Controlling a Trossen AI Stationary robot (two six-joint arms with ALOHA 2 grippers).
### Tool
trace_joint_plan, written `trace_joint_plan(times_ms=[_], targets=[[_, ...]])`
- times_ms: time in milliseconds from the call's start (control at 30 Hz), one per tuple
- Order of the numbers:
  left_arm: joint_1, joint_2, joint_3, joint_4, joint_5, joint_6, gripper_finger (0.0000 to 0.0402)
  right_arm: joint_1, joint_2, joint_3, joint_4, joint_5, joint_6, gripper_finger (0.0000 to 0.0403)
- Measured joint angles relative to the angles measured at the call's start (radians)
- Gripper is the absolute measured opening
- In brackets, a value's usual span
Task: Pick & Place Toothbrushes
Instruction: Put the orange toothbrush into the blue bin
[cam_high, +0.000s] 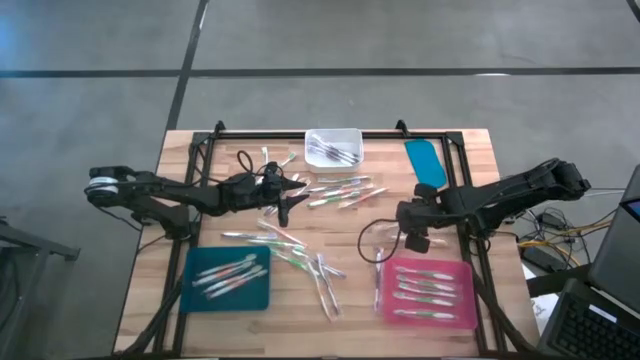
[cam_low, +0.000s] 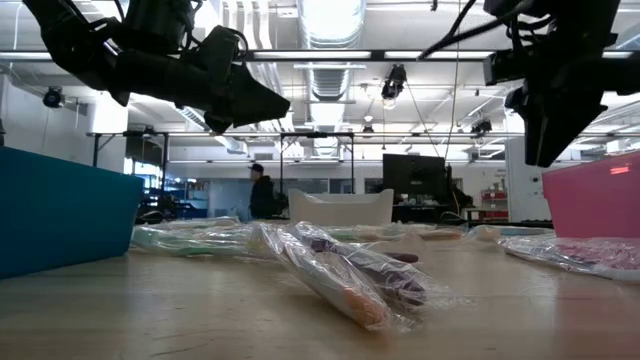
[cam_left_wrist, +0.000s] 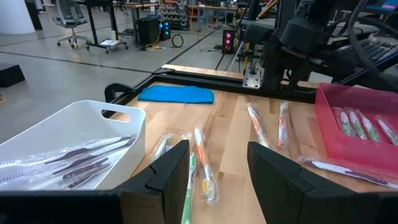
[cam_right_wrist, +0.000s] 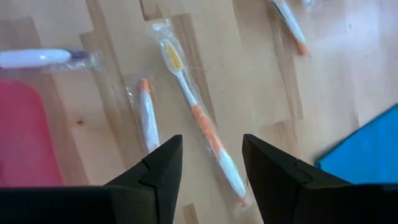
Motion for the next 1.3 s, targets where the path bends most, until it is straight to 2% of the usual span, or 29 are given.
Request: trace_joint_plan(times_ms=[400, 933, 1300], targets=[[0.000, 0.000, 0.000, 0.000, 0.000, 0.000, 0.0167, -0.058, 0.000, -0.130, 0.140, -0.001, -0.007, 0.0184], [0.000, 0.000, 0.000, 0.000, 0.000, 0.000, 0.0167, -0.076, 0.000, -0.316, 0.365, -0.003, -0.005, 0.0154], [0.000, 0.000, 0.000, 0.000, 0.000, 0.000, 0.0167, -0.075, -0.001, -0.396, 0.445, 0.001, 0.002, 0.0131]])
